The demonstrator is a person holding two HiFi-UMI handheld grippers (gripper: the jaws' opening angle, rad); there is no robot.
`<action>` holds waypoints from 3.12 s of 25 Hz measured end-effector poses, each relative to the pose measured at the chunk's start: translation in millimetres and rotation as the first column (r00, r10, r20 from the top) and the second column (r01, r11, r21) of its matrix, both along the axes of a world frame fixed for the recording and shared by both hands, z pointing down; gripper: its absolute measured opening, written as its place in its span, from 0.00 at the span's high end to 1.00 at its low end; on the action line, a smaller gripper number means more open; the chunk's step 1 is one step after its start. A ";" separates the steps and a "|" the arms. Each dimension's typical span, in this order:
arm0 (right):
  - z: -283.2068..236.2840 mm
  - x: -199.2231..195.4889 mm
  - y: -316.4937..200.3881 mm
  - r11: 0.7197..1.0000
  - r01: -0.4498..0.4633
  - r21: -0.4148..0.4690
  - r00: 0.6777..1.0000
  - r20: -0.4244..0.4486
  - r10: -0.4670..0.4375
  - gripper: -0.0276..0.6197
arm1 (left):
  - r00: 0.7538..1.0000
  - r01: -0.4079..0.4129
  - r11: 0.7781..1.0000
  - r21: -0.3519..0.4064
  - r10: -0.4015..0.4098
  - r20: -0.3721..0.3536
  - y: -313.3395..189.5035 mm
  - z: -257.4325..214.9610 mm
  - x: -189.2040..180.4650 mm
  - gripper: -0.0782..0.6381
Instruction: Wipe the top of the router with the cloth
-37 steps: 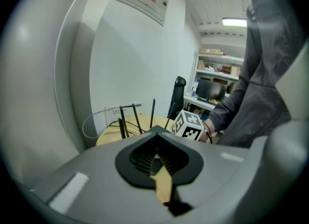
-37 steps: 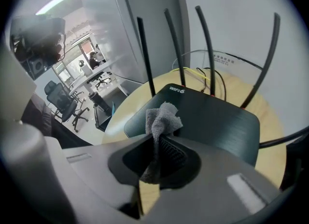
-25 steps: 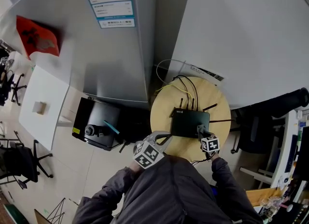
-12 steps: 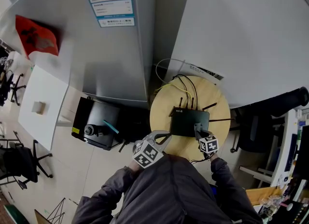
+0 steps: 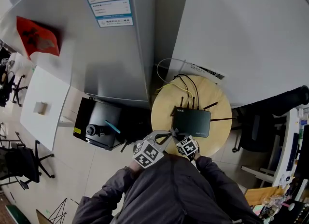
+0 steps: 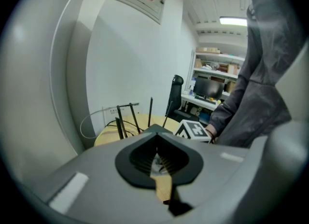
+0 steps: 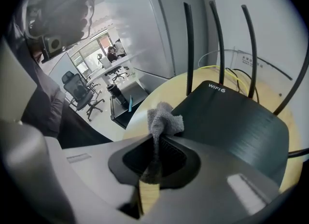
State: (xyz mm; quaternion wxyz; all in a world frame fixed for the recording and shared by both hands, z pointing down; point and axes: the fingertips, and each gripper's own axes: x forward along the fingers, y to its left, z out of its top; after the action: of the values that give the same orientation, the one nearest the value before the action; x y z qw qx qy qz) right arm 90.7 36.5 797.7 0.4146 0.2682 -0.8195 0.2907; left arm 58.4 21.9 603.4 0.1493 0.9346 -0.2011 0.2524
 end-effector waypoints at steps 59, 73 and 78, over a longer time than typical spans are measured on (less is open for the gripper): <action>-216.3 88.2 -32.8 0.901 -0.345 0.264 0.893 0.388 0.228 0.91 | 0.996 -0.086 0.996 -0.004 0.086 0.002 18.5 2.8 32.2 0.89; -214.3 83.9 -30.5 0.903 -0.331 0.274 0.903 0.371 0.218 0.91 | 0.997 -0.083 0.997 -0.001 0.083 -0.001 17.8 2.6 32.8 0.89; -216.7 80.3 -31.0 0.903 -0.320 0.285 0.908 0.365 0.207 0.91 | 0.997 -0.080 0.997 -0.001 0.080 -0.002 16.8 2.5 31.1 0.89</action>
State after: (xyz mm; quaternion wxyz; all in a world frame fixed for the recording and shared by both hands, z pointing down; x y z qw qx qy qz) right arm 171.0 5.5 581.0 0.1769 0.3934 -0.8697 0.2398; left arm 89.6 38.6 606.0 0.1397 0.9422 -0.1633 0.2572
